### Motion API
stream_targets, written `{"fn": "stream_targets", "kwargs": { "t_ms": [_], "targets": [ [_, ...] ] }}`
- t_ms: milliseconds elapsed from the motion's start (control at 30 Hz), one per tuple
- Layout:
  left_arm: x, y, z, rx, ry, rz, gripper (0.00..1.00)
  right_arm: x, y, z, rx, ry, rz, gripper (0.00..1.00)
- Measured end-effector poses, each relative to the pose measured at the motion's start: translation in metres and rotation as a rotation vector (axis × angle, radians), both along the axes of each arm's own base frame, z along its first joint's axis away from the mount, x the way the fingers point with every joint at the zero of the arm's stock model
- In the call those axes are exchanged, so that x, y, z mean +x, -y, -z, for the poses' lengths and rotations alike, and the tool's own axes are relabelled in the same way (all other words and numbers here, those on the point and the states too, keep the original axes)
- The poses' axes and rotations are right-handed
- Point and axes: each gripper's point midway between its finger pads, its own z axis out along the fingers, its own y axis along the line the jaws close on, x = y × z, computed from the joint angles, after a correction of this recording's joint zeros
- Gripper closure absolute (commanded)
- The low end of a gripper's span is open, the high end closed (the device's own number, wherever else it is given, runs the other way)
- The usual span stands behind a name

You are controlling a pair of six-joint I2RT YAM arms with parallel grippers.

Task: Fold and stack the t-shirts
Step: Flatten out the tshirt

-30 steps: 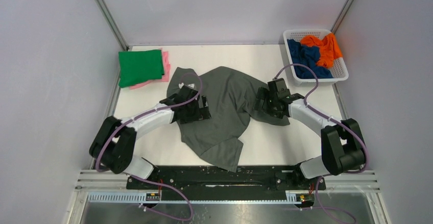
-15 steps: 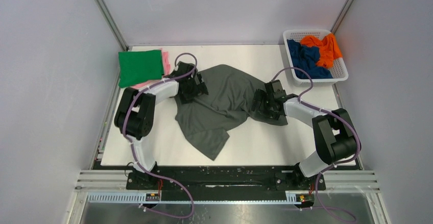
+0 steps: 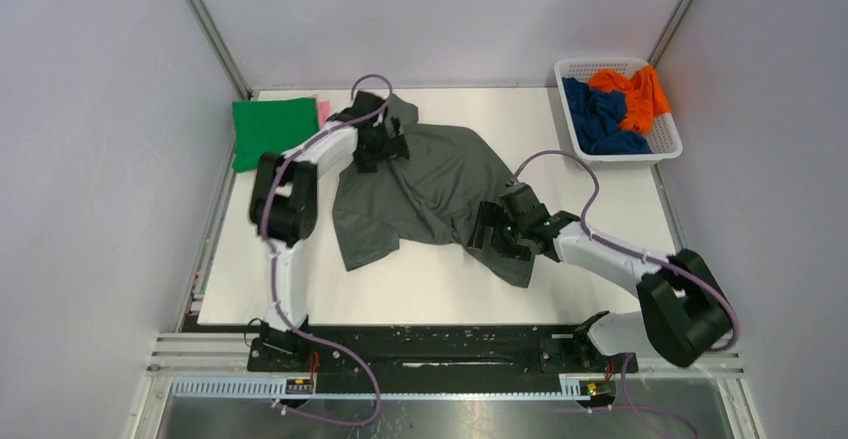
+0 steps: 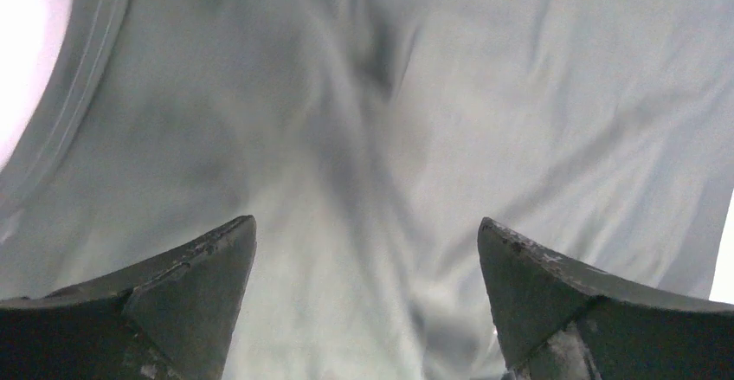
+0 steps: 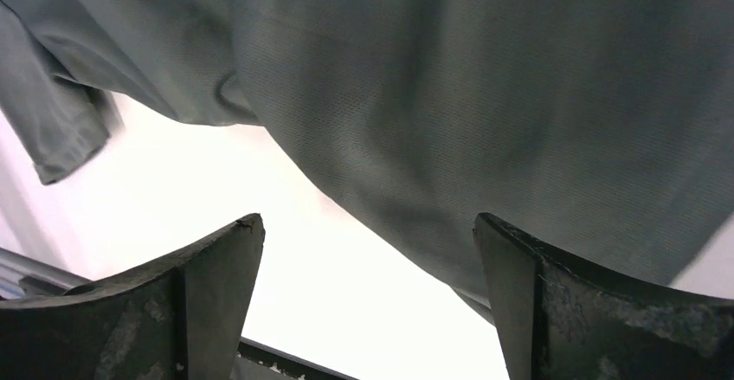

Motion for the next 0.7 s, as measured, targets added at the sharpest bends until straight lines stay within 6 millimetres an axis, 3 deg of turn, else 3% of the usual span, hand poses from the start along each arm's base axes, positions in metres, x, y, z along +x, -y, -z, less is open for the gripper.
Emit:
{"fn": "stream_targets", "kwargs": {
  "t_ms": [67,200,300,367,467,533,633,700],
  "targets": [
    [-0.028,-0.007,-0.018,0.008,0.015,0.010,0.01,0.003,0.007,-0.014,-0.006,0.048,0.022,0.01],
    [-0.117,-0.031,-0.066,0.037,0.072,0.001,0.01,0.011,0.022,-0.043,-0.016,0.158,0.081,0.01],
    [-0.169,-0.040,-0.099,0.003,0.182,-0.019,0.01,0.013,0.042,-0.054,-0.058,0.204,0.138,0.00],
    [-0.196,-0.049,-0.095,-0.004,0.193,-0.050,0.01,0.013,0.054,-0.055,-0.091,0.214,0.169,0.01],
    [-0.244,-0.070,-0.050,0.042,0.085,-0.109,0.03,0.006,0.070,-0.048,-0.138,0.202,0.201,0.01],
    [-0.274,-0.084,-0.018,0.096,-0.025,-0.135,0.09,0.000,0.078,-0.041,-0.168,0.184,0.212,0.01],
    [-0.294,-0.093,0.000,0.132,-0.097,-0.159,0.20,-0.007,0.084,-0.034,-0.194,0.157,0.215,0.01],
    [-0.295,-0.092,0.003,0.132,-0.107,-0.169,0.27,-0.008,0.085,-0.032,-0.197,0.153,0.215,0.00]
  ]
}}
